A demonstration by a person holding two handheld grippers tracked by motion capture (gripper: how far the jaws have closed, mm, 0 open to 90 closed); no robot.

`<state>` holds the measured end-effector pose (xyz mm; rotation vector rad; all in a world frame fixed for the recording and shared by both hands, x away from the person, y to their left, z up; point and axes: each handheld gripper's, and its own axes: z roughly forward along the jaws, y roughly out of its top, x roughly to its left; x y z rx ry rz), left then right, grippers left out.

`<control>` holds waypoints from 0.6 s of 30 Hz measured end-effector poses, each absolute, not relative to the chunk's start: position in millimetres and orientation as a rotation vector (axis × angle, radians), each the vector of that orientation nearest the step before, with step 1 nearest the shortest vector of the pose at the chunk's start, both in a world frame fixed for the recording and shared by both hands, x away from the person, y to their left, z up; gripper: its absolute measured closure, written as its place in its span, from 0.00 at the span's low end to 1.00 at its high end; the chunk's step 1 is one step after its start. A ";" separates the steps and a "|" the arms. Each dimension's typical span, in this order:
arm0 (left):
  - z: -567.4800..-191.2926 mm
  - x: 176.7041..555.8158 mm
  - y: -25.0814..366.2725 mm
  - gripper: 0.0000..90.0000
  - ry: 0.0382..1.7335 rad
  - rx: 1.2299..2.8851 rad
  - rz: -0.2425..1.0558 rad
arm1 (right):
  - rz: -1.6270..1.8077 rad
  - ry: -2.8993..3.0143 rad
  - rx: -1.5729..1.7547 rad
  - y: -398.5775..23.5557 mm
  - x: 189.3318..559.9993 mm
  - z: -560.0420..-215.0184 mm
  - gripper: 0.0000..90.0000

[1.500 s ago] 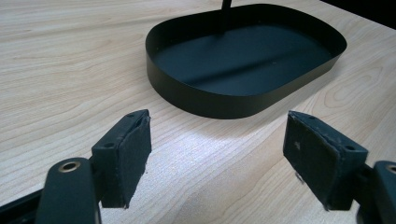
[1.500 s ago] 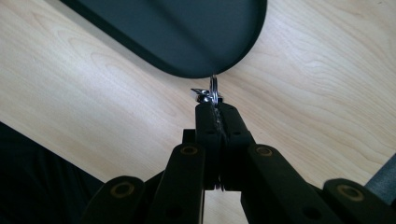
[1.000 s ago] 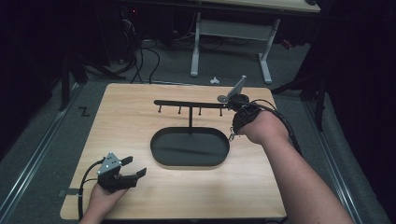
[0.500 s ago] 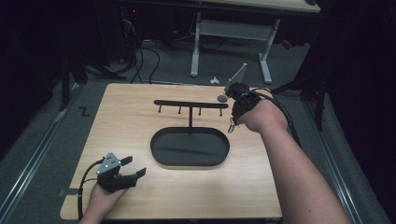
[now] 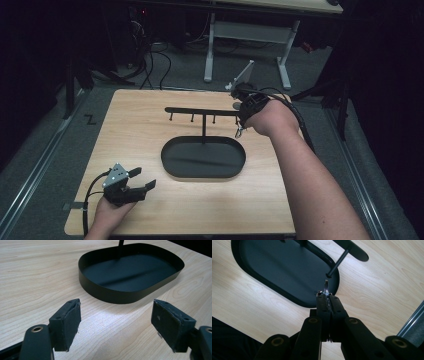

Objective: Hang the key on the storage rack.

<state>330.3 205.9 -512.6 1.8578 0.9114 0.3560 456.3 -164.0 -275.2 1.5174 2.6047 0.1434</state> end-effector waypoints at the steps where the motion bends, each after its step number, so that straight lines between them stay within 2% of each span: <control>1: -512.7 330.4 205.9 0.27 0.911 1.858 0.356 | 0.140 2.606 1.510 -162.7 457.3 -275.8 0.98; 18: -513.7 332.1 206.3 0.27 0.915 1.858 0.356 | 0.125 2.636 1.523 -159.5 476.8 -292.8 0.98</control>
